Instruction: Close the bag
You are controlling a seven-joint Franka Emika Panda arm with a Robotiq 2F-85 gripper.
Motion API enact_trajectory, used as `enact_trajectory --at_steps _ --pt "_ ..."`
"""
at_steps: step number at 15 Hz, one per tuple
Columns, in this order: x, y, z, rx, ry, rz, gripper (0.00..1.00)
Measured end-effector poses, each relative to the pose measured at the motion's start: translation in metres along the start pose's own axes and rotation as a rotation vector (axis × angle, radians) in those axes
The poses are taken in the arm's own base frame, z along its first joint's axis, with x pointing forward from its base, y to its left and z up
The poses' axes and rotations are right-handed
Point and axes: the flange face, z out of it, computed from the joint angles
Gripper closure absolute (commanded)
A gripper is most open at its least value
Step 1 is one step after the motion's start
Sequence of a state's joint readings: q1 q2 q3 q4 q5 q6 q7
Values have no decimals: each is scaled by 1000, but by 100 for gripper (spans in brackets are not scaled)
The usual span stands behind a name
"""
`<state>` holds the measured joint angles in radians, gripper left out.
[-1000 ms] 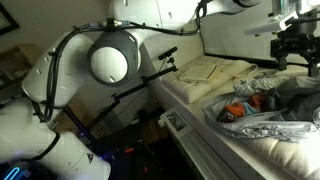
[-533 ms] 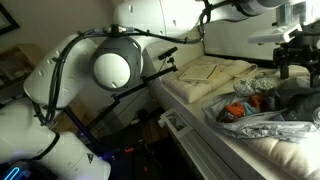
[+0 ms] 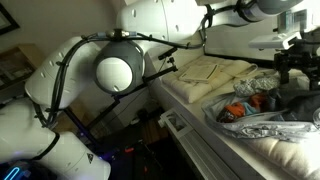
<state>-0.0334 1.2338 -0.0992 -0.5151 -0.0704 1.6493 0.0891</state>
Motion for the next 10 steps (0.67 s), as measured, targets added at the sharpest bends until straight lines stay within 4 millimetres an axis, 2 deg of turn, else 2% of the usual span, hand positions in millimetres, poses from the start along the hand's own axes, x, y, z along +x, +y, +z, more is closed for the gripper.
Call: enact_trajectory --at_steps 2,8,10 --pt "1 1 -7 1 16 8 0" --pt "12 -2 -49 9 179 34 0" --pt "16 -7 -53 6 232 28 0"
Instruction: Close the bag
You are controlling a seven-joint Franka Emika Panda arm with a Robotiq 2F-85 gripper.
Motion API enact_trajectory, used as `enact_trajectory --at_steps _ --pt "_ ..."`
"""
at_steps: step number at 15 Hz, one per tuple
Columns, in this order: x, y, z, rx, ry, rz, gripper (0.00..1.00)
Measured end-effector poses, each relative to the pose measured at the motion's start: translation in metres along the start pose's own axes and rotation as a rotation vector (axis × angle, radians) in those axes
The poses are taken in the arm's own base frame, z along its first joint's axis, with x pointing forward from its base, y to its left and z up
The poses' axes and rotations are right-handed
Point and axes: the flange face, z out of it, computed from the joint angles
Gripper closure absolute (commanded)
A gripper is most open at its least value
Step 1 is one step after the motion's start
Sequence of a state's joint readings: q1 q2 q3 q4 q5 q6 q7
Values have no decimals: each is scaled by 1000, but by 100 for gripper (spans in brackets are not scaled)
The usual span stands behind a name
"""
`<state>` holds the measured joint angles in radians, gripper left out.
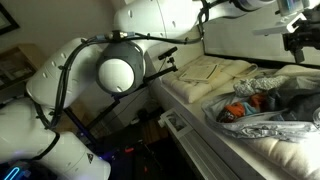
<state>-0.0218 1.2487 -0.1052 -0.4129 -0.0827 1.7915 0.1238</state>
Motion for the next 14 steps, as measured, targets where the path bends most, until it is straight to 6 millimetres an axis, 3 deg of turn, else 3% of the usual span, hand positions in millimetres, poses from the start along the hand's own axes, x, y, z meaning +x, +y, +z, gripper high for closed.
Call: enact_trajectory --at_steps 8,14 --pt "2 -23 -1 -23 51 -41 0" --pt "2 -22 0 -23 52 -47 0"
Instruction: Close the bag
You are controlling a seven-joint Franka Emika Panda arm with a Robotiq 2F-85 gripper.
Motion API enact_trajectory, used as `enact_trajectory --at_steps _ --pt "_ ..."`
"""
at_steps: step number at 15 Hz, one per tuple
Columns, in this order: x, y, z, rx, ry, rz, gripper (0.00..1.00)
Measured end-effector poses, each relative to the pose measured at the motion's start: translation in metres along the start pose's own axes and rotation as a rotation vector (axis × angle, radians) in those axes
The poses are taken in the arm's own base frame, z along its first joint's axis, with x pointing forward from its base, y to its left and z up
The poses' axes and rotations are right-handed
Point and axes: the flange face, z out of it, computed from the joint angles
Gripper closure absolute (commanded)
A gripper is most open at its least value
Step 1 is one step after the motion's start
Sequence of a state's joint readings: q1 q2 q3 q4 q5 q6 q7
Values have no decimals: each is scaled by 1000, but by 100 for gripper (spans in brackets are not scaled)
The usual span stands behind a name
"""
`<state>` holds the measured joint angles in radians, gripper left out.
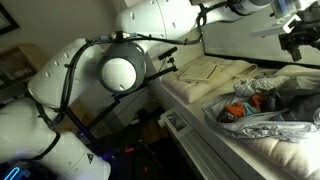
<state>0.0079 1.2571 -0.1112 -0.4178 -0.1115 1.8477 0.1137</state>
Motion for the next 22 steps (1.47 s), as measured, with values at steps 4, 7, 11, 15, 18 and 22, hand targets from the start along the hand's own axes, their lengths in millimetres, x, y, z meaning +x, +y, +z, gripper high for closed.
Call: enact_trajectory --at_steps 4,7,11,15,18,22 --pt "-2 5 7 -2 -15 -2 0" --pt "-2 5 8 -3 -19 -2 0" --pt "-3 4 13 -2 -23 -3 0" --pt "-6 -3 24 -2 -37 -12 0" --pt "-8 -10 29 -2 -42 -21 0" --pt "-7 -12 32 0 -27 -22 0"
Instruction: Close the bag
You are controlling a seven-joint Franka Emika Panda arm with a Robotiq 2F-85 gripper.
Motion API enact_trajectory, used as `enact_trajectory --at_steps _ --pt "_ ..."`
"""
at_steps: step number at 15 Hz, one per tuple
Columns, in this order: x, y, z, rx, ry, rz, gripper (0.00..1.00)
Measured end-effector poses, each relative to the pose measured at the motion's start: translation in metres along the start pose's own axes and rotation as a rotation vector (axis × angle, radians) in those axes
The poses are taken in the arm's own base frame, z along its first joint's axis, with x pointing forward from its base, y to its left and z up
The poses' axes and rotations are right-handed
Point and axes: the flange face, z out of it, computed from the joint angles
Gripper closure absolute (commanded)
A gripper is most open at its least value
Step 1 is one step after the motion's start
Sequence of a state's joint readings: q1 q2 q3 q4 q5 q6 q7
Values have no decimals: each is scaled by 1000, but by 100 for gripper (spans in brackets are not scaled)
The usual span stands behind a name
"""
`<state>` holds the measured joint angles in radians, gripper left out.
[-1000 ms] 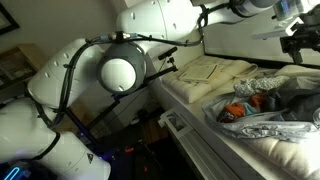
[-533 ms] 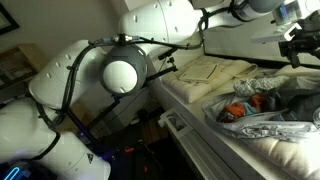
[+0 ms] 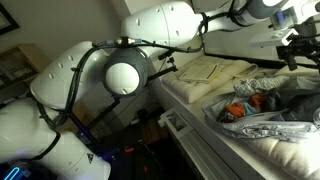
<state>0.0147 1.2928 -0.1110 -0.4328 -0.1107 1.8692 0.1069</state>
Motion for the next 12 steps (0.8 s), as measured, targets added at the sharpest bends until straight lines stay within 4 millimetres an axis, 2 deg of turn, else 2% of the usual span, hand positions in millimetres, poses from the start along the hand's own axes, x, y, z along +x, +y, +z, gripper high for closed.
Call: enact_trajectory --at_steps 7,12 --pt "9 5 3 23 95 40 0" --pt "6 -5 13 97 74 70 0"
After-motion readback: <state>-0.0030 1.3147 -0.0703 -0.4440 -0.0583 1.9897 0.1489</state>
